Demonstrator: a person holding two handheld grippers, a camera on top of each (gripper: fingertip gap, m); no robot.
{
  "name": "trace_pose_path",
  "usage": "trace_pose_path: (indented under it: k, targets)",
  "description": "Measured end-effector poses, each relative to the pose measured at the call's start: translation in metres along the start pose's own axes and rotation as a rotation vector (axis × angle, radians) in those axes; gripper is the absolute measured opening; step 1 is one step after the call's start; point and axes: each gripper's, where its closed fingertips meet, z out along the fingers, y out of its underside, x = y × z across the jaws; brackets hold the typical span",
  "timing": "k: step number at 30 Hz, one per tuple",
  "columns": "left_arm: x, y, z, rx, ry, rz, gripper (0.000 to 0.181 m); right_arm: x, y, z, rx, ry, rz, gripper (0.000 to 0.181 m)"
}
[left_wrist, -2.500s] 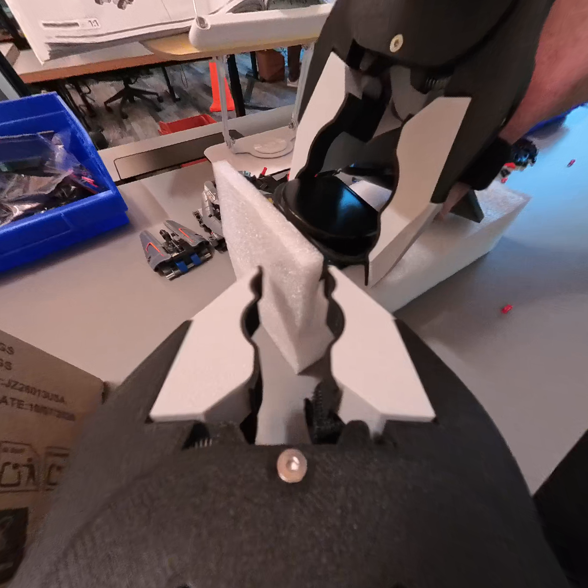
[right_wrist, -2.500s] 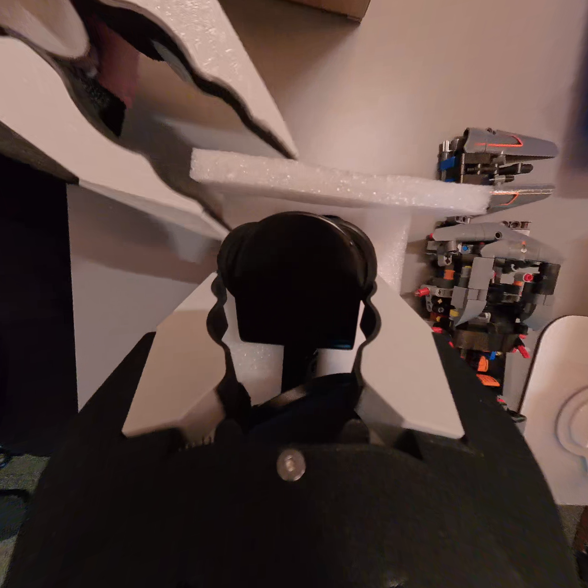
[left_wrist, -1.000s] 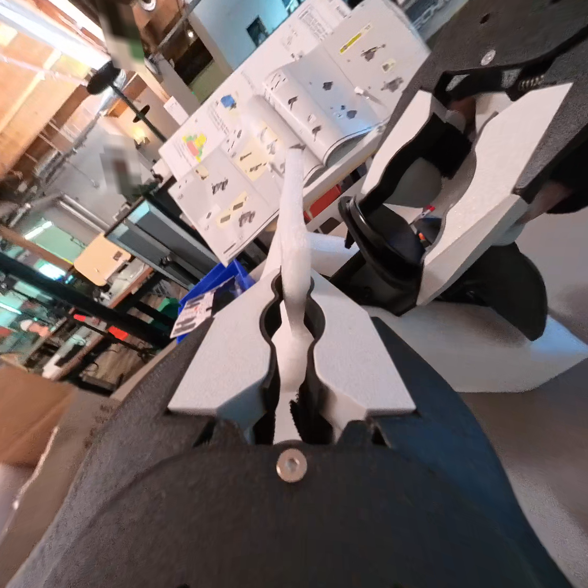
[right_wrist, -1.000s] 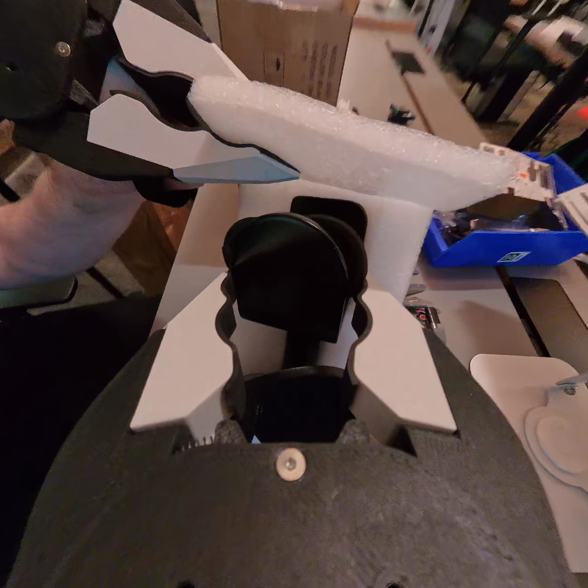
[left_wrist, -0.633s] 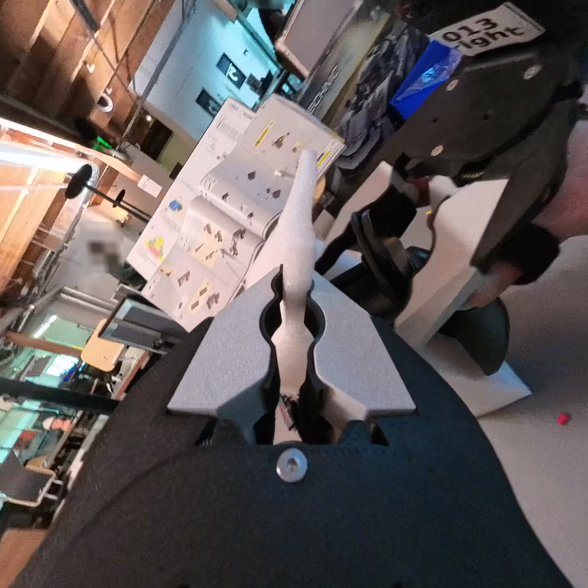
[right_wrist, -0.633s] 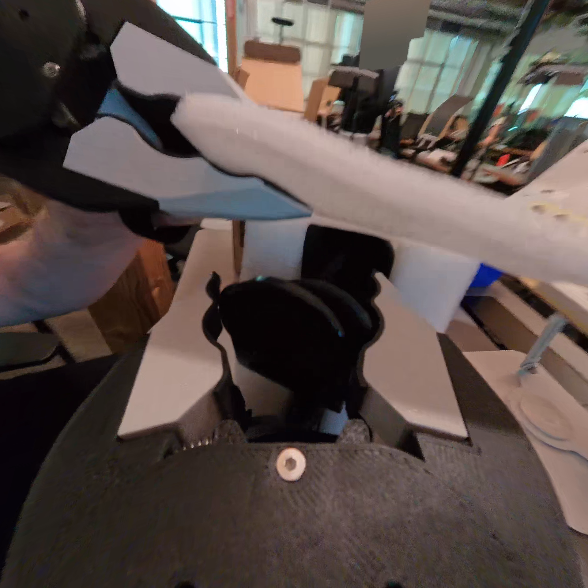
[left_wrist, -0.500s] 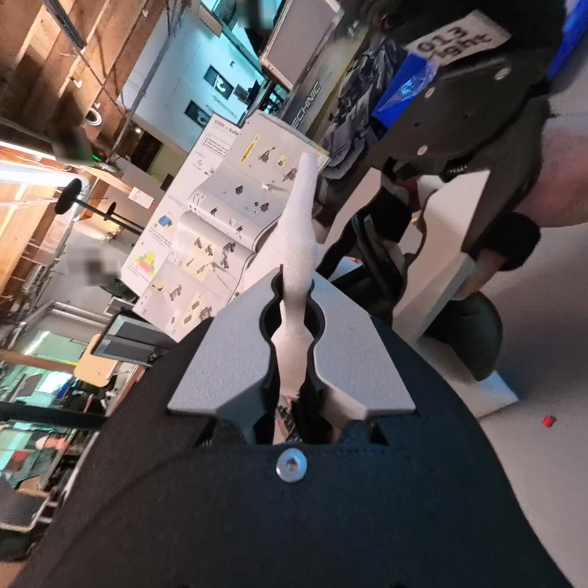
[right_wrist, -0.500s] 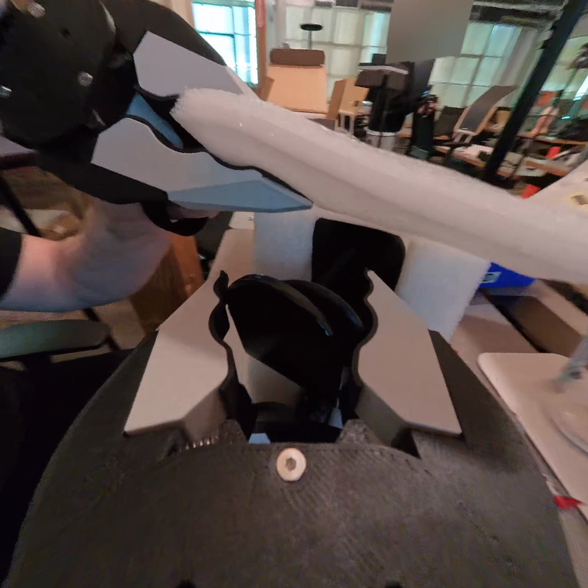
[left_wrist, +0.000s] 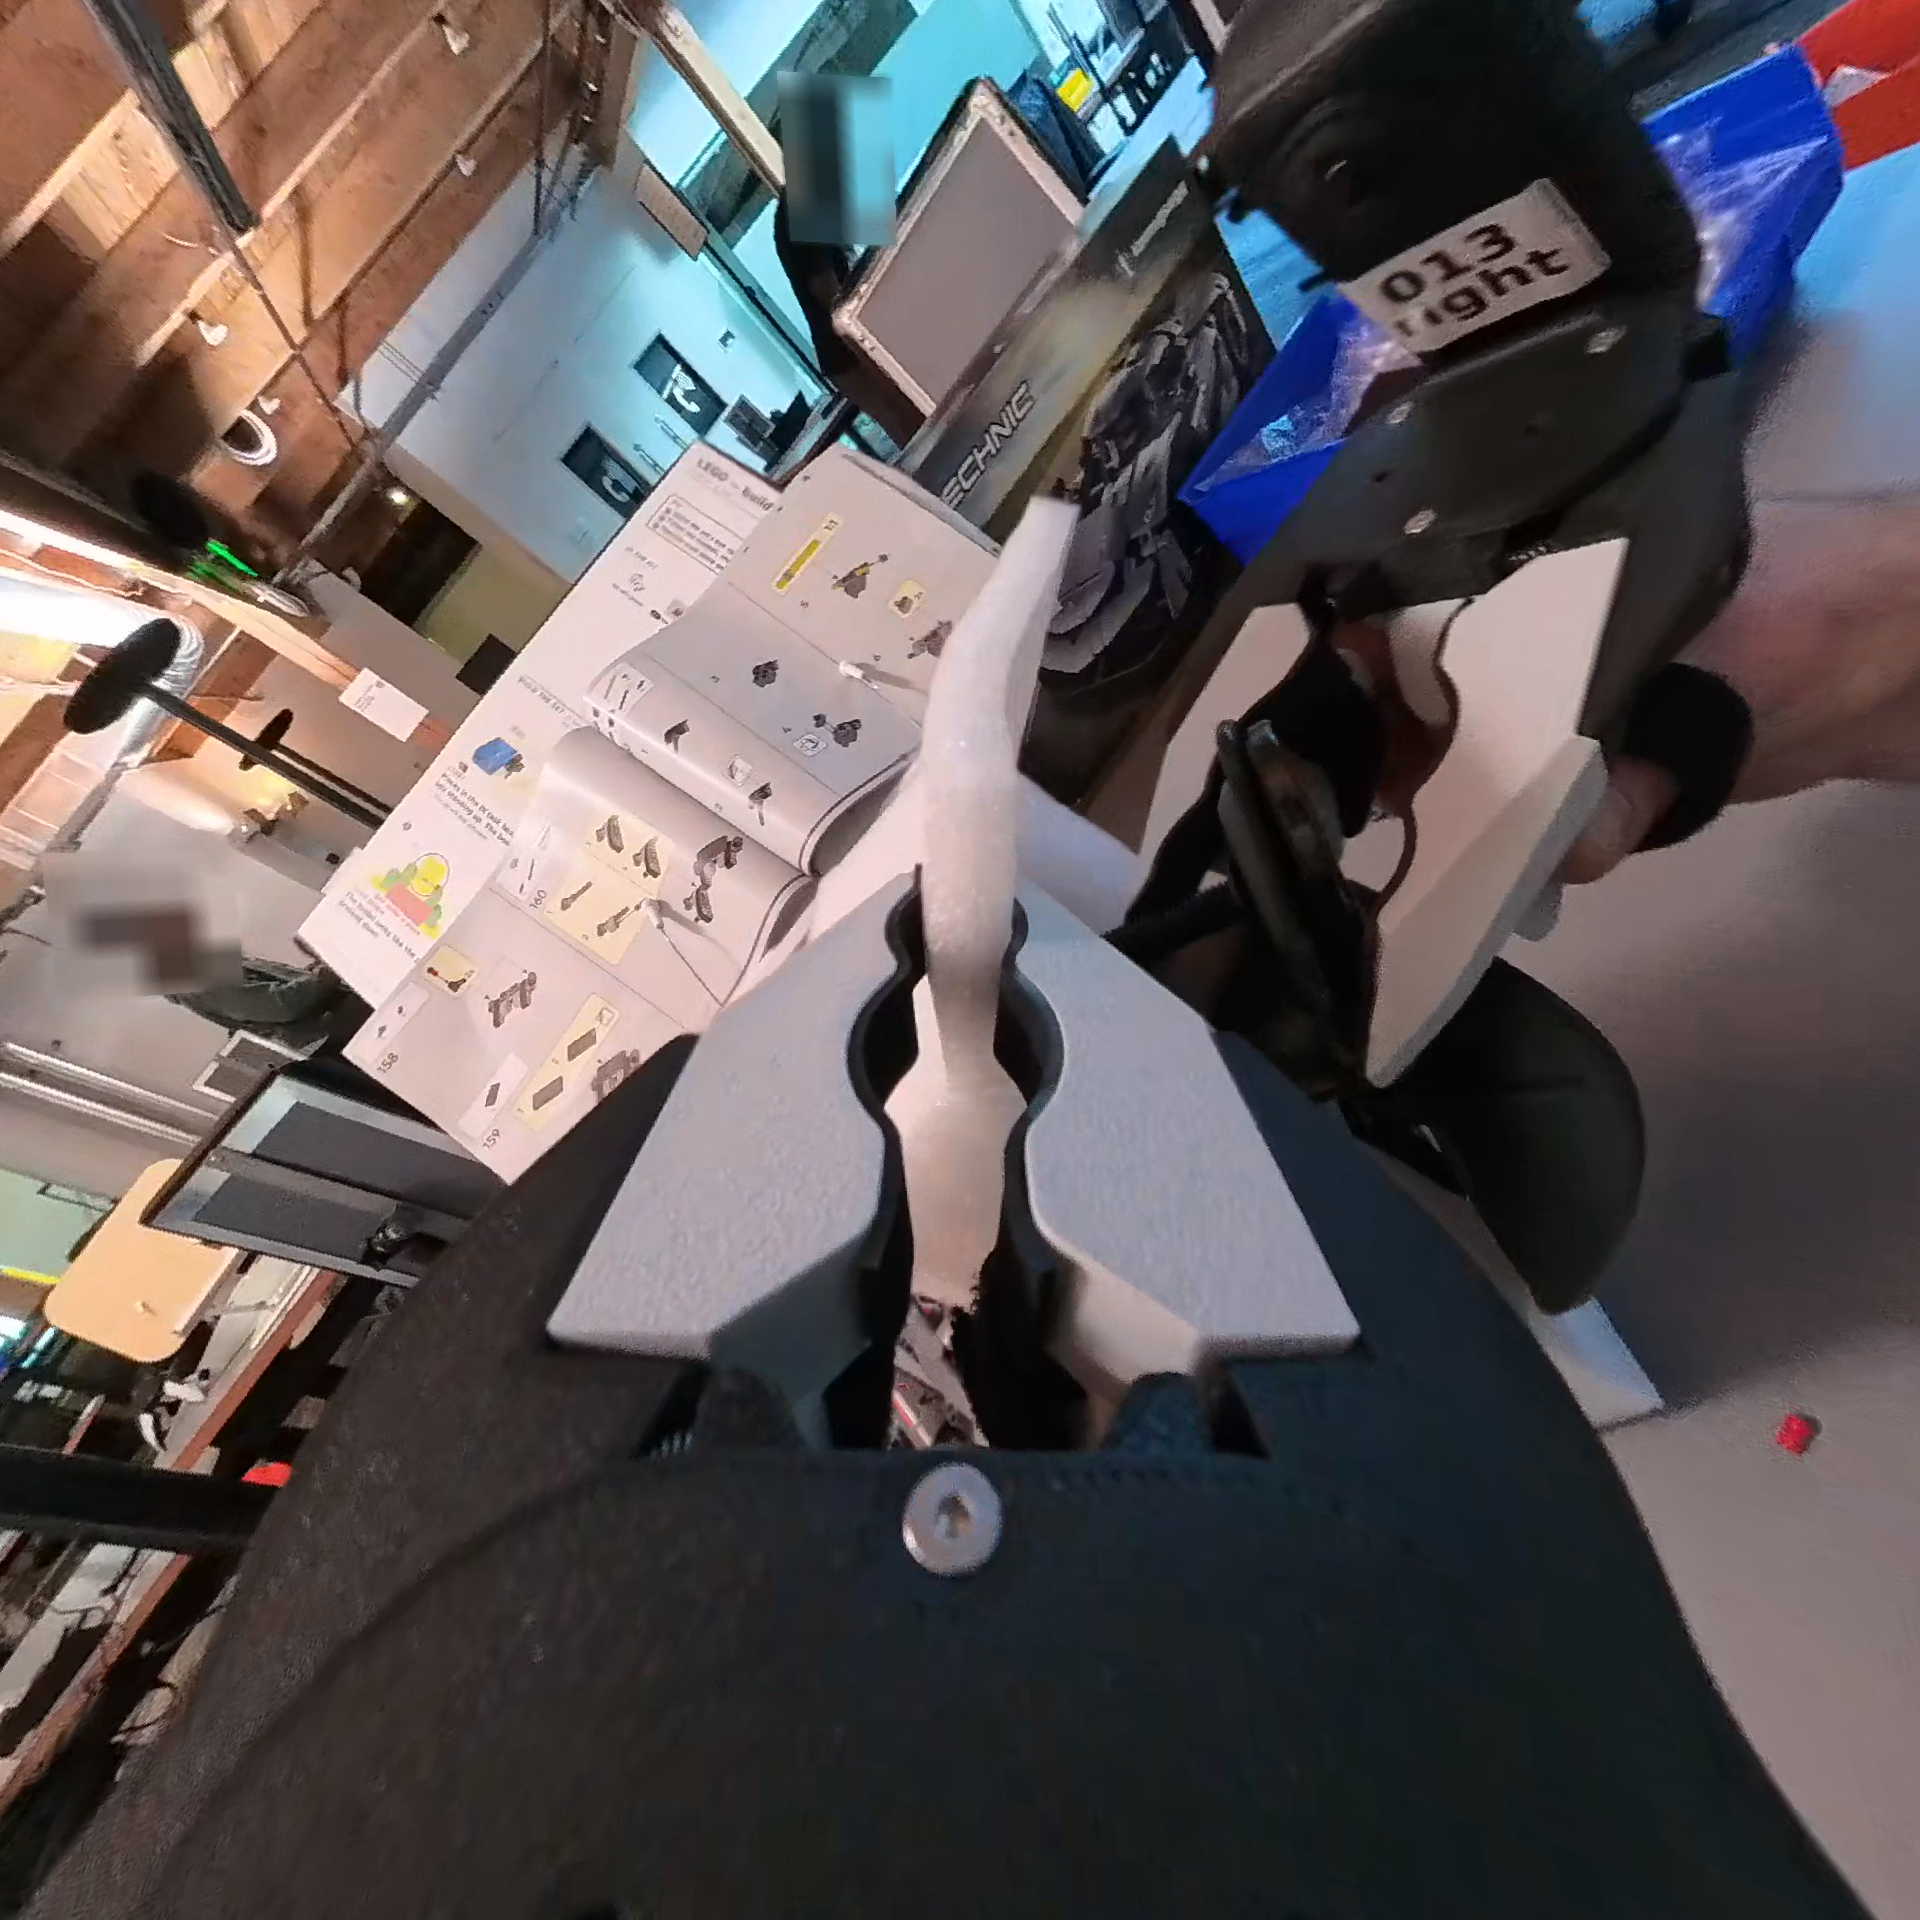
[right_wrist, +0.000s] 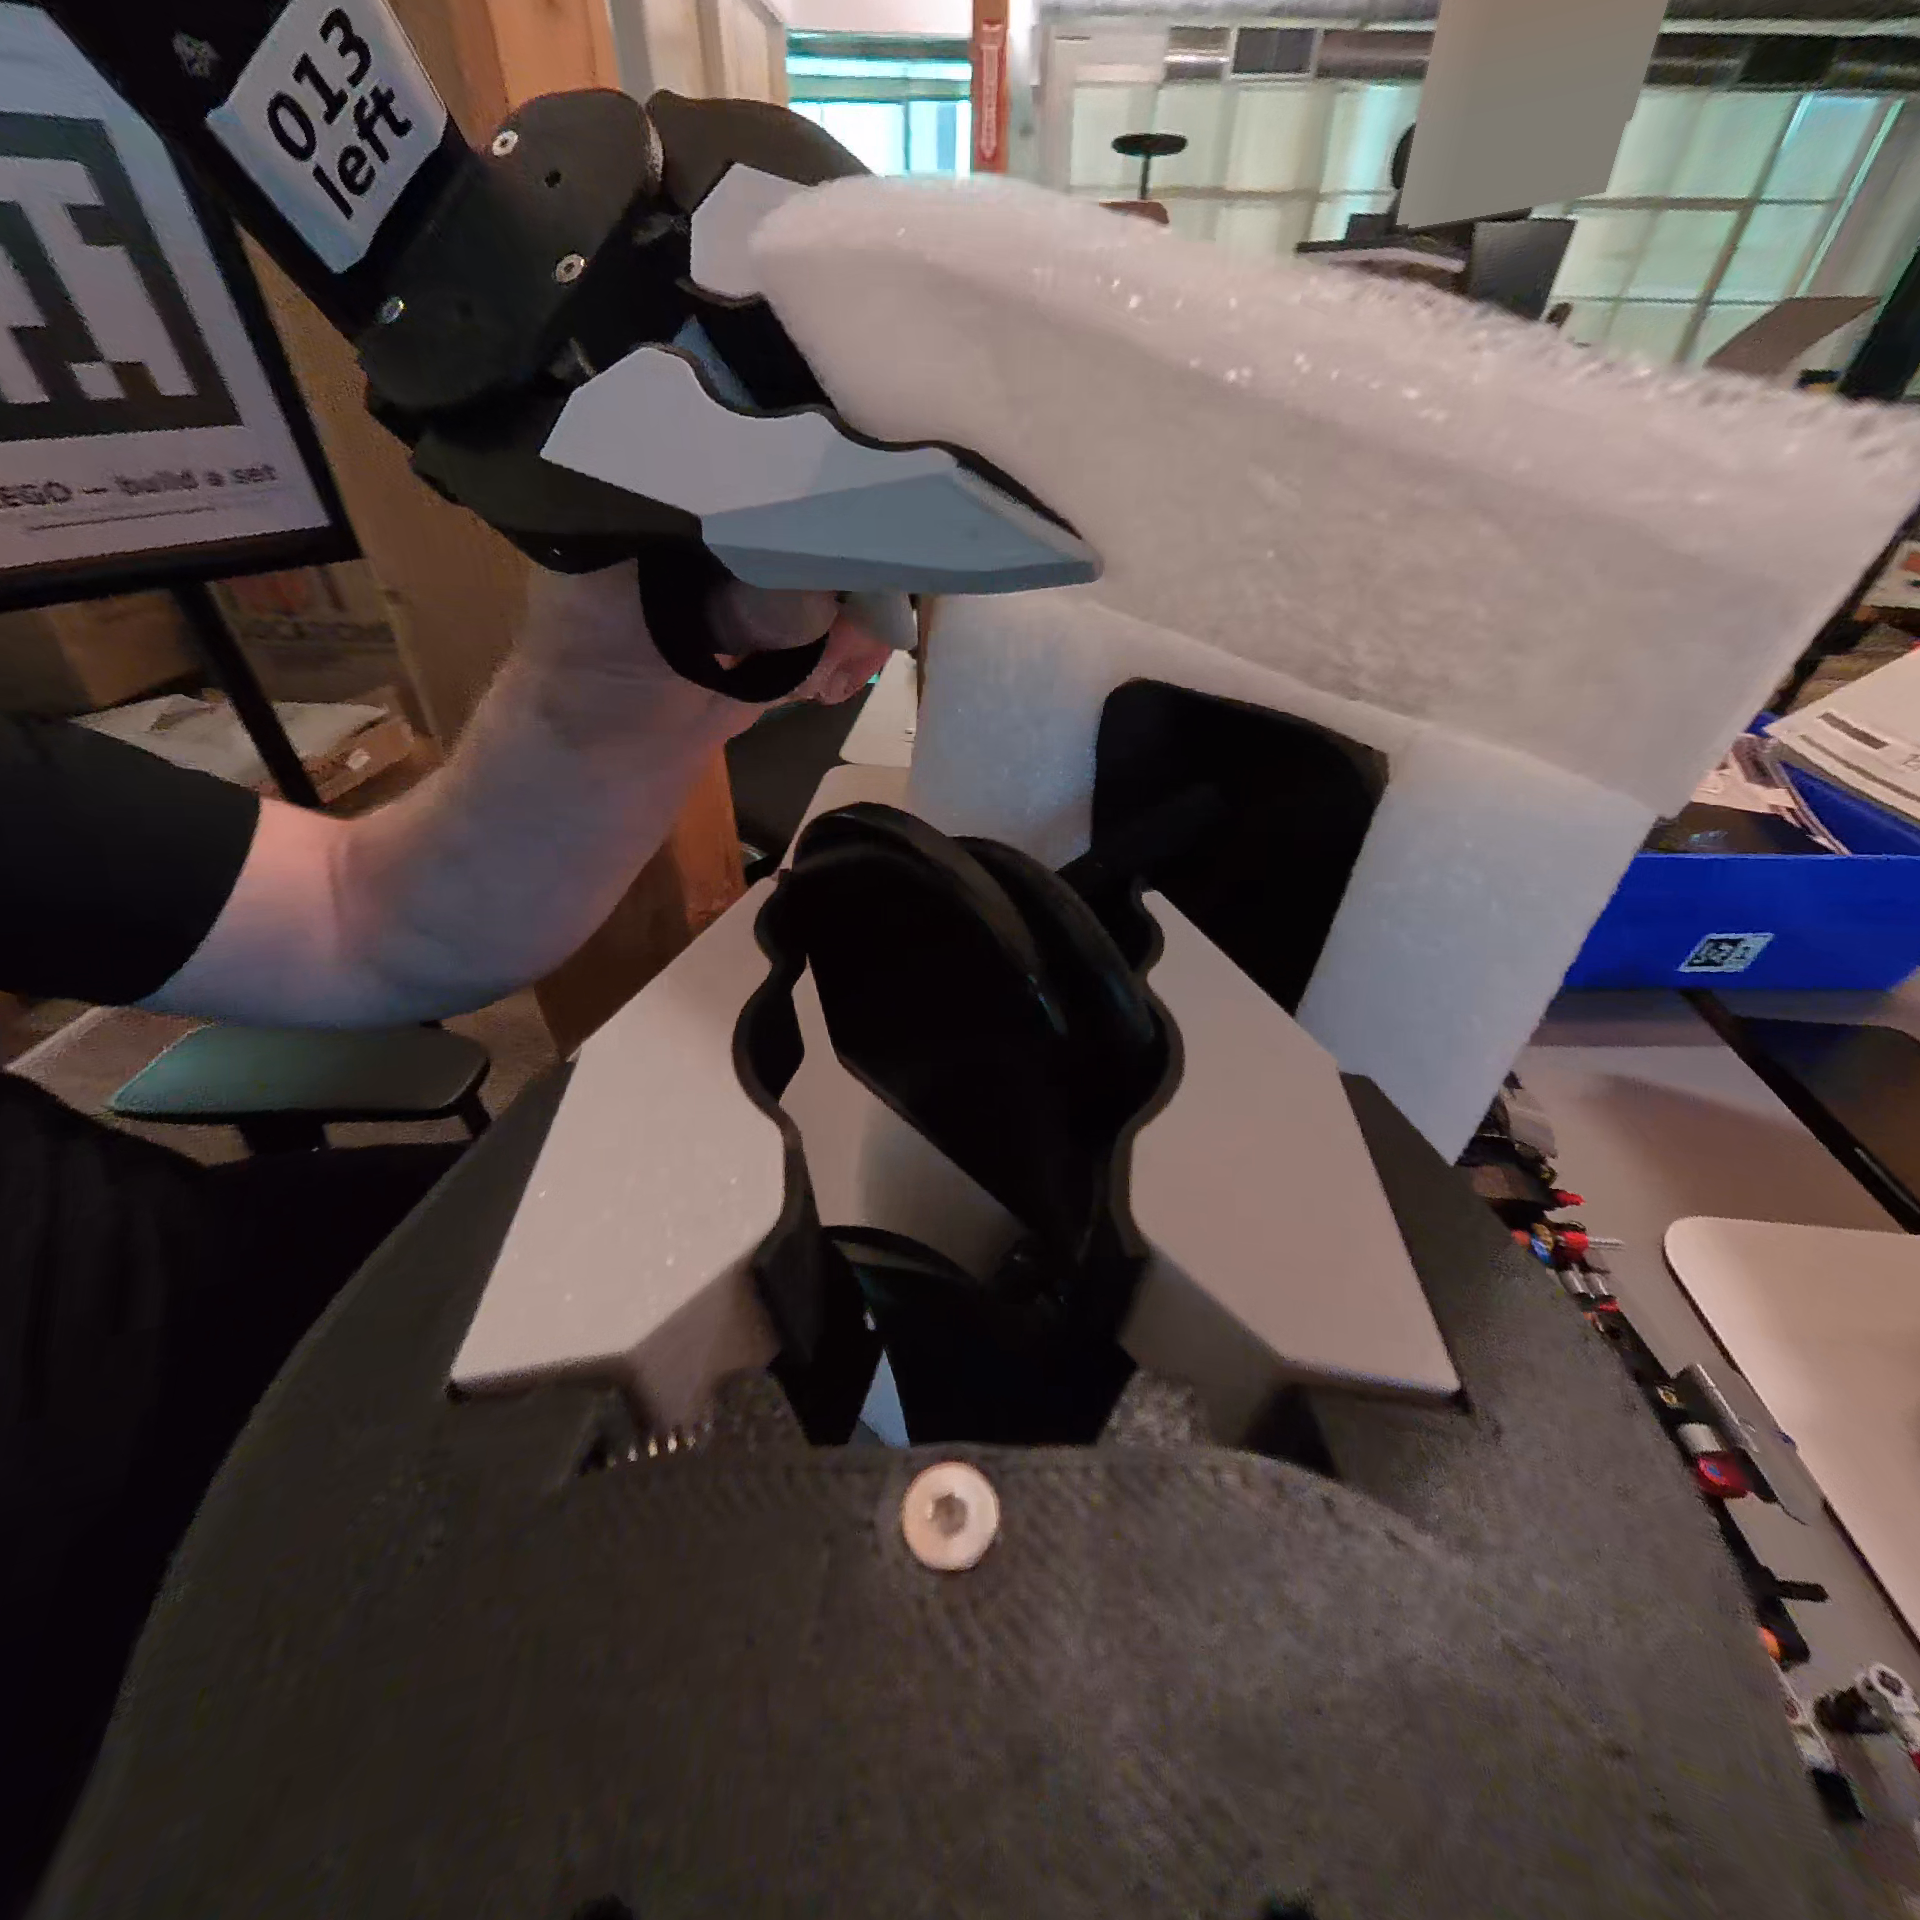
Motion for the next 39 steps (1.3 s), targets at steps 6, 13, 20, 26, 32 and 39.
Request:
trace_pose_path:
  k: [6,13,20,26,32,39]
  targets:
    - [-0.002,0.001,0.001,0.064,-0.003,-0.079,0.004,0.000,0.000,0.000,0.005,0.058,0.021,0.058]
    - [0.001,0.010,-0.020,0.084,-0.063,-0.182,0.046,-0.001,0.000,0.003,-0.005,0.055,0.023,0.058]
    - [0.013,0.063,-0.017,0.086,0.041,-0.587,0.111,-0.005,0.001,0.003,-0.007,0.045,0.014,0.059]
    - [0.034,0.068,0.013,0.153,0.208,-0.756,0.085,-0.010,0.002,0.005,-0.024,0.057,-0.014,0.058]
    - [0.033,0.066,0.013,0.192,0.274,-0.771,0.068,-0.012,0.003,0.002,-0.017,0.072,-0.010,0.057]
    - [0.037,0.065,0.012,0.188,0.304,-0.705,0.063,-0.014,0.003,-0.005,-0.006,0.032,0.050,0.055]
